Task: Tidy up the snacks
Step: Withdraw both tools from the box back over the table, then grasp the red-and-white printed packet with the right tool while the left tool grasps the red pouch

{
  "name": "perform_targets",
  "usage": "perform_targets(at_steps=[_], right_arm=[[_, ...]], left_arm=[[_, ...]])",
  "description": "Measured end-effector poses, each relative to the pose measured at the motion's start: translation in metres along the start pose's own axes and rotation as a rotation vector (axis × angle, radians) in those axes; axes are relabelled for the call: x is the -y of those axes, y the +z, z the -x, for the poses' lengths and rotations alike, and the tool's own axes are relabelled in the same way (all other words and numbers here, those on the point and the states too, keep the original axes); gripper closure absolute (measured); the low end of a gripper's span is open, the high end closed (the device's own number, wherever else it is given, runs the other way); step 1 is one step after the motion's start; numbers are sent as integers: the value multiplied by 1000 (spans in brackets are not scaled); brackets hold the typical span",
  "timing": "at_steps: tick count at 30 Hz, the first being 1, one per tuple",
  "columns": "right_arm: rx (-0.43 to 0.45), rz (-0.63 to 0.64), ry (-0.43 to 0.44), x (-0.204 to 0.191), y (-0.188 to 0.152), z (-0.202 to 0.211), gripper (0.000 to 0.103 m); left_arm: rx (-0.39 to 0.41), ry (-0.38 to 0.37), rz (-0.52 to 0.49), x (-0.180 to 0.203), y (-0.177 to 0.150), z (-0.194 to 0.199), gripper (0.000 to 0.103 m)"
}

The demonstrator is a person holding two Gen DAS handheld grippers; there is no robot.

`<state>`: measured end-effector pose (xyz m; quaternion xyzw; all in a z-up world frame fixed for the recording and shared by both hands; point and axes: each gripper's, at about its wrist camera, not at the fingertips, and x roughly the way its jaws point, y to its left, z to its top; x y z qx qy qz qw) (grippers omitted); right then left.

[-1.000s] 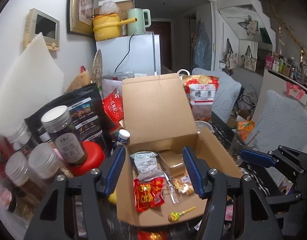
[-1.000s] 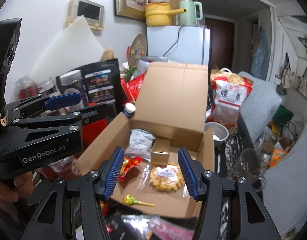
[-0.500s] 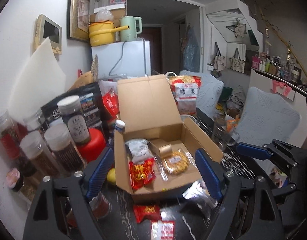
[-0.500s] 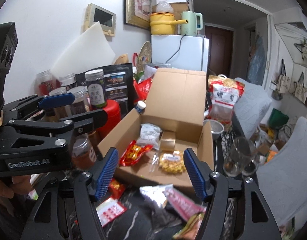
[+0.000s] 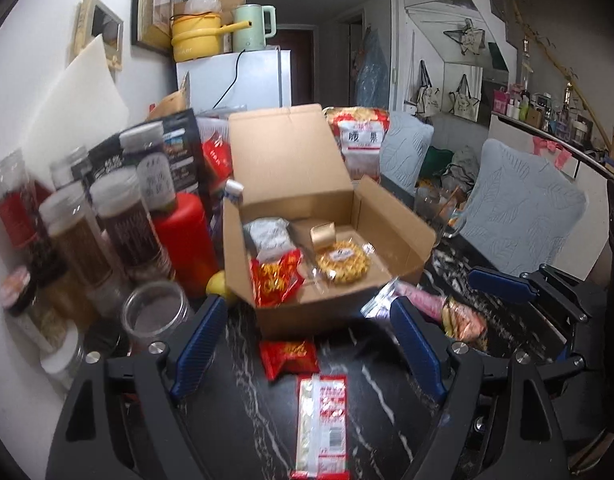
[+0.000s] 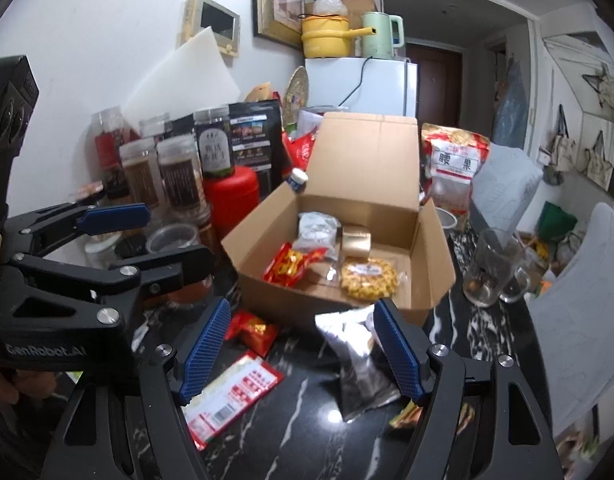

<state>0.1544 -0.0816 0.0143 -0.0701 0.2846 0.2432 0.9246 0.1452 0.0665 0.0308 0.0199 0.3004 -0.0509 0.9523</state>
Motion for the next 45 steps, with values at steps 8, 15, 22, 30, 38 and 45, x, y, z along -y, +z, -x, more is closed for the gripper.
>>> perform_targets(at_steps=[8,15,22,30,38,45], right_arm=[[-53,-36,-20,-11,-34,-12,28],[-134,-77,15,-20,-60,-33,28],[-241,-109,63,-31,-80,-67,28],[-336,-126,90,-48,-90,-105,28],[-365,-107,42,-64,-89,-129,28],[-342,33,-11,-82,-95,-129,26]], left_arm=[[-15,54,23,-13,-36,-1,19],[-125,60,58,-27,-69,-23,19],[-188,103,93,-46,-95,-41,19],[-226,172,121,-70,-113,-46,19],[-245,233,164,-91,-123,-44,19],[-266,245,163,-91,-128,-45,19]])
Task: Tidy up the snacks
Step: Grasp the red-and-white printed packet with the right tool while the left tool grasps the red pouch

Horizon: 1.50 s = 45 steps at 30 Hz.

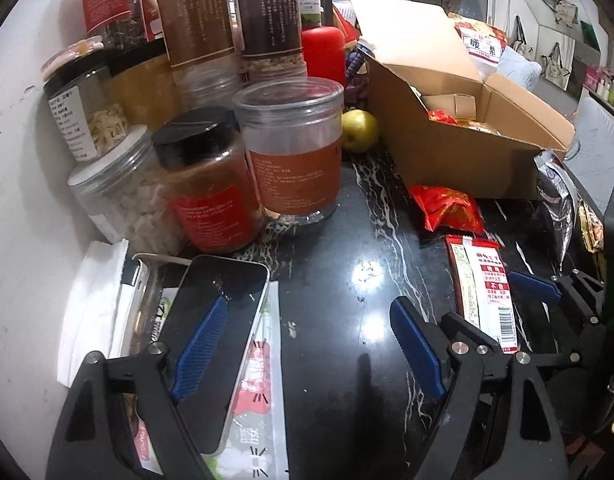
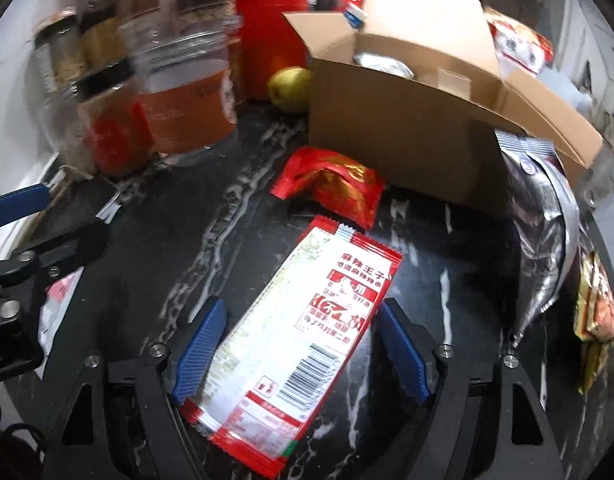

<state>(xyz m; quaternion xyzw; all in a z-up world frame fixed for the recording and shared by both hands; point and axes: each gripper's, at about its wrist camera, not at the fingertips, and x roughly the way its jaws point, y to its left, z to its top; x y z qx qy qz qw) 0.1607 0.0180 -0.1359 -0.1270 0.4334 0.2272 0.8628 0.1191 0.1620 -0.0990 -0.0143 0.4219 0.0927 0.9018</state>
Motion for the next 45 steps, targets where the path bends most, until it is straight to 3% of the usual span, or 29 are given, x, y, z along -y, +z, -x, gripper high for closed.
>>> perform_targets(at_steps=[5,9,13,20,27,29,30,33,39,45], right_arm=[[14,9,26,11,-10,11,46],[11,5,42,26,-25,27,52],[1,-29,67,43,-41,40,53],[-8,-102,3,72,-62,48,52],[-21,-84,-40,69,-63,42,39],[-5,-71,-44,67,-65,42,42],[-3,-62,-40,67,-66,43,51],[-10,-75,-2,77,-62,42,56],[21,-109,71,86,-65,46,57],[26,-124,91,92,-65,47,57]], left_arm=[[-4,-35,-3,12,-1,0,19],[-13,-75,-12,27,-1,-2,19],[-33,-121,-24,45,-1,-5,19],[-46,-152,-54,68,0,-7,19],[-26,-142,-46,75,11,-14,19],[-19,-130,-49,77,17,-18,19],[-17,-131,-49,77,21,-22,19],[-19,-156,-26,76,30,-31,19],[-35,-195,5,81,50,-51,19],[-52,-174,-31,97,64,-68,19]])
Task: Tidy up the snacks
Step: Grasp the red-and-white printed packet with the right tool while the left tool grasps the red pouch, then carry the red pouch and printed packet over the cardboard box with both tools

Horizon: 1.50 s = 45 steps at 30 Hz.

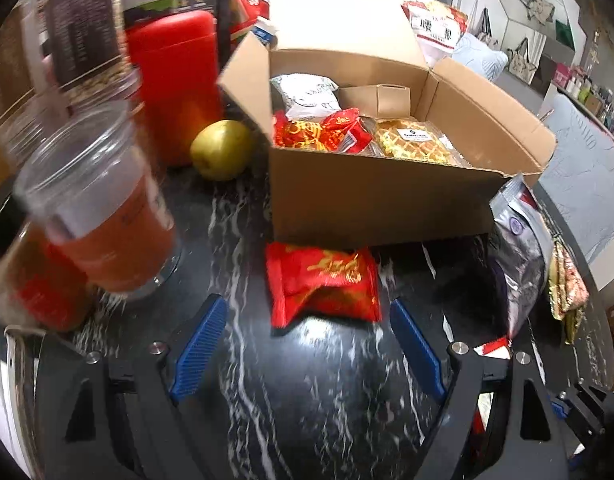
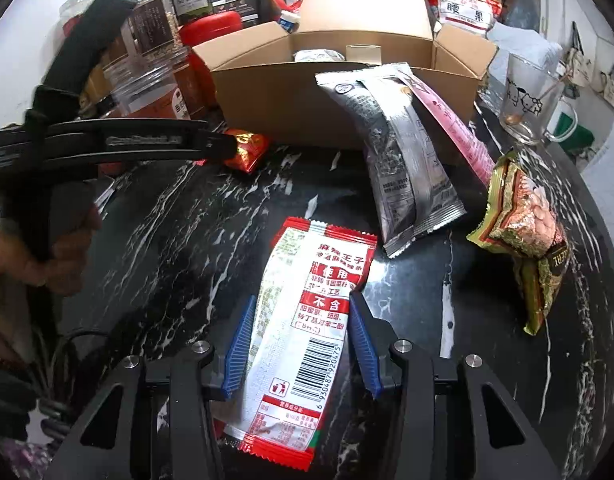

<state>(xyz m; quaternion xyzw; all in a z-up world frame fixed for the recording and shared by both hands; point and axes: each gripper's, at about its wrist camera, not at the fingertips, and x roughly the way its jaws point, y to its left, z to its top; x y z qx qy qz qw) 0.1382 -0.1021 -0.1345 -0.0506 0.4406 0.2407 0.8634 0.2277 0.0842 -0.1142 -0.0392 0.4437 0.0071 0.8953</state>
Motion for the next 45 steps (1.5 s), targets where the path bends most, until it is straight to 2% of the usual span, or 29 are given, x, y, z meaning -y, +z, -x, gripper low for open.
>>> perform_targets(at_steps=[7,10,13,16,24,27,33,36,42,45], right_arm=[[3,-32,24,15,6,0,57],[6,-36,23,19,7,1,57],[8,-39,19,20,7,0,57],[14,-37,17,19,6,2,57],[35,-24,8,9,5,12,57],[31,-25,9,8,5,12,57],[15,-37,2,11,2,11,57],[10,-39,-9,12,1,11,57],[3,-46,-18,13,0,10,56],[-1,-37,-30,10,0,10,54]], left_arm=[[-72,35,-32,9,10,-34,19],[-83,16,-25,8,10,-40,19],[-49,-25,-31,6,9,-35,45],[-27,-20,-70,11,6,-26,48],[-14,-77,-128,20,-20,7,48],[-41,-113,-137,22,-32,14,48],[-89,-137,-156,28,-56,25,48],[-117,-141,-155,29,-61,20,48],[-91,-76,-195,41,-63,17,43],[-85,-73,-194,45,-61,14,38]])
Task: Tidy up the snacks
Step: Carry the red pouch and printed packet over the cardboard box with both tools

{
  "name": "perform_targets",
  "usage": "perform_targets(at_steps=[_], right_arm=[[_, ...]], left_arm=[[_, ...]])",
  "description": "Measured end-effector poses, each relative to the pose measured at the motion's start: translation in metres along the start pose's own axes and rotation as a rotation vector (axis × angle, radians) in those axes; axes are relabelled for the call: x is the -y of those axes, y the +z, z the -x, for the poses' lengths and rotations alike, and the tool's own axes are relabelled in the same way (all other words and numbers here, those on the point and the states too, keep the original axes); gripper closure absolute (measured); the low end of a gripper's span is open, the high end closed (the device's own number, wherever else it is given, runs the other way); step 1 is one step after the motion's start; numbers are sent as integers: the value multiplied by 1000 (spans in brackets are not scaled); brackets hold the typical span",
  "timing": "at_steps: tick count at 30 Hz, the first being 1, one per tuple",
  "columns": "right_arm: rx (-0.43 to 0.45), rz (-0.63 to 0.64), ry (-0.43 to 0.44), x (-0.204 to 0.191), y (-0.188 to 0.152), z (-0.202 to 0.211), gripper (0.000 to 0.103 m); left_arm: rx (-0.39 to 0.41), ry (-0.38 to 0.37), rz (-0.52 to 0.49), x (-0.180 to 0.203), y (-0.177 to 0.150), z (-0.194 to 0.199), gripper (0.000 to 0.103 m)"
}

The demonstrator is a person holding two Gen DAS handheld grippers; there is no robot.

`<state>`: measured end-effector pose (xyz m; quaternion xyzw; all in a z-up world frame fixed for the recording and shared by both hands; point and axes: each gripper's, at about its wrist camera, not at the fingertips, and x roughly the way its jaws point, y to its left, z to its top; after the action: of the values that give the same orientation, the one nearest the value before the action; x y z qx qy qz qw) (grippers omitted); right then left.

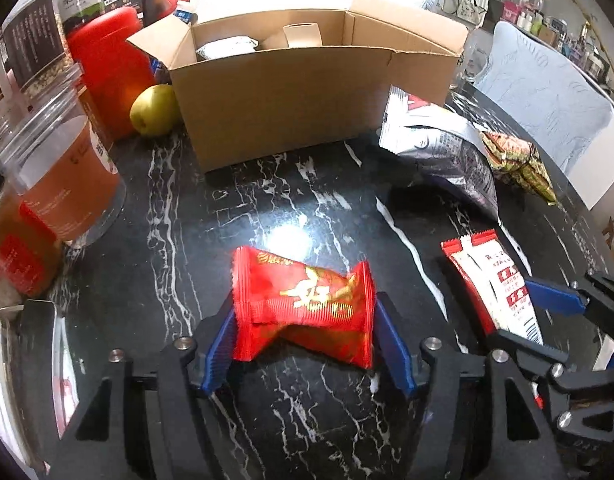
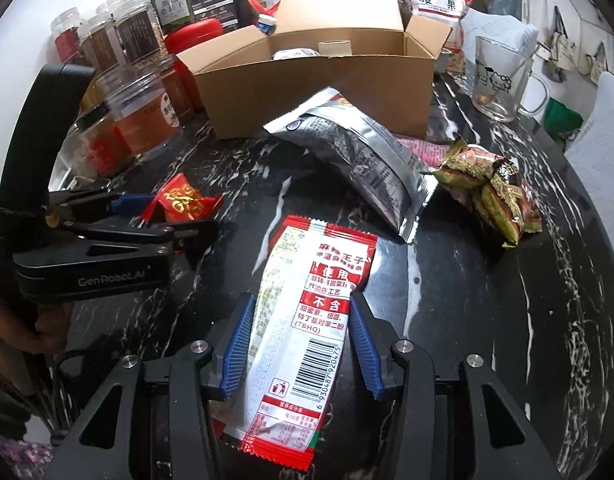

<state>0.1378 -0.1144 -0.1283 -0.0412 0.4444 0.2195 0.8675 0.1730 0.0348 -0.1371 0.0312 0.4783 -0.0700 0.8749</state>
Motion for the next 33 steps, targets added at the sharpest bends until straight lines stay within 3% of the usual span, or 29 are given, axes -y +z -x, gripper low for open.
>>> perform_targets(at_steps=[3,8,17,33], right_arm=[[2,10,-21,-4,0,0,54],[22,45,-63,-8,-1,-3,56],[85,5,-9,-4,5,17,58],[240,27,11,-7,46,72,58]], left_arm=[[15,1,1,-1,3,-3,39],[28,-2,-11,-3,3,-2,49],[62,-43,-4,-6,-9,22,50],[252,-53,-2,-4,33,101,50]])
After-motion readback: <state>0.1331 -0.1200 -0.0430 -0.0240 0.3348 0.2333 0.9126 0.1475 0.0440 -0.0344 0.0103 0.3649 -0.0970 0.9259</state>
